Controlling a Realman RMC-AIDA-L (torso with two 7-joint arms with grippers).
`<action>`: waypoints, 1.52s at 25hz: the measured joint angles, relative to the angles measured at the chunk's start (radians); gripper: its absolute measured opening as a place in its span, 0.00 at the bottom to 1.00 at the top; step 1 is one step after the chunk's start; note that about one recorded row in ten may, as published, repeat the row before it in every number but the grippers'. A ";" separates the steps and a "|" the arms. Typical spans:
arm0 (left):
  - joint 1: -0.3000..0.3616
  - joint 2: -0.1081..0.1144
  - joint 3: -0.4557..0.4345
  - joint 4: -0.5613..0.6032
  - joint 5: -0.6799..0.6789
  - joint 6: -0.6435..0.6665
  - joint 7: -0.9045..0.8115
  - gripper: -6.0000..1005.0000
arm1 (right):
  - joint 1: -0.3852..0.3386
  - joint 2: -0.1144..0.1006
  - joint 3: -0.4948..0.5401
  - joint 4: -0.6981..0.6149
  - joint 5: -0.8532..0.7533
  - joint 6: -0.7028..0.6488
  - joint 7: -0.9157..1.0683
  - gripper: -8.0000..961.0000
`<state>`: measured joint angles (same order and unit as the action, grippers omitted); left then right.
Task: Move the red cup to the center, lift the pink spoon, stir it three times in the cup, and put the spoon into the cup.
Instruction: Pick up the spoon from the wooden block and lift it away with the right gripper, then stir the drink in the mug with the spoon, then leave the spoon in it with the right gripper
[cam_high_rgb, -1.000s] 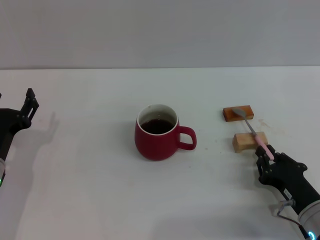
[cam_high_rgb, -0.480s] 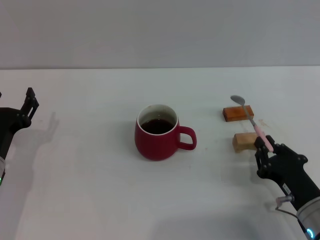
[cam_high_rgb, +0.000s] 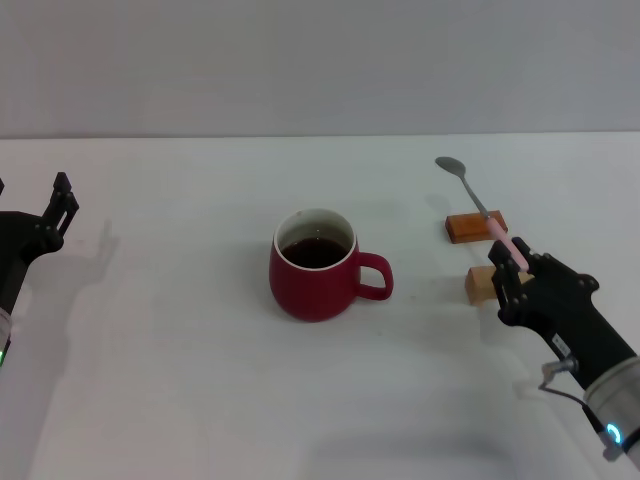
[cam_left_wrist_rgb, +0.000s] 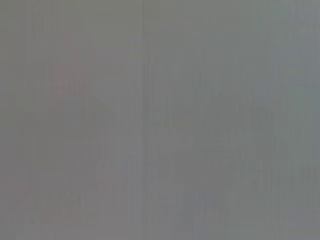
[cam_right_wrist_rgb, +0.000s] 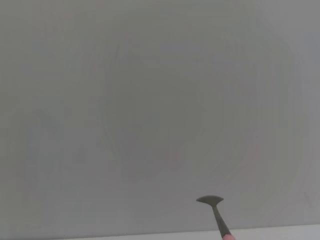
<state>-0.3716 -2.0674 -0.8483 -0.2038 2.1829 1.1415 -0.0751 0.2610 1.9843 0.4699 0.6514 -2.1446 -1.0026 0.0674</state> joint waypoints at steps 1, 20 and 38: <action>0.000 0.000 0.000 0.000 0.000 0.000 0.000 0.80 | 0.000 0.000 0.000 0.000 0.000 0.000 0.000 0.17; -0.001 0.000 0.000 0.008 -0.005 -0.007 0.000 0.80 | -0.190 -0.034 0.506 0.633 -0.238 0.828 -0.326 0.17; -0.001 0.000 0.000 0.009 -0.008 -0.009 0.000 0.80 | -0.238 0.090 0.779 1.013 -0.505 1.424 -0.322 0.17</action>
<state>-0.3728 -2.0678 -0.8484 -0.1947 2.1751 1.1325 -0.0751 0.0234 2.0746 1.2493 1.6646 -2.6499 0.4217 -0.2551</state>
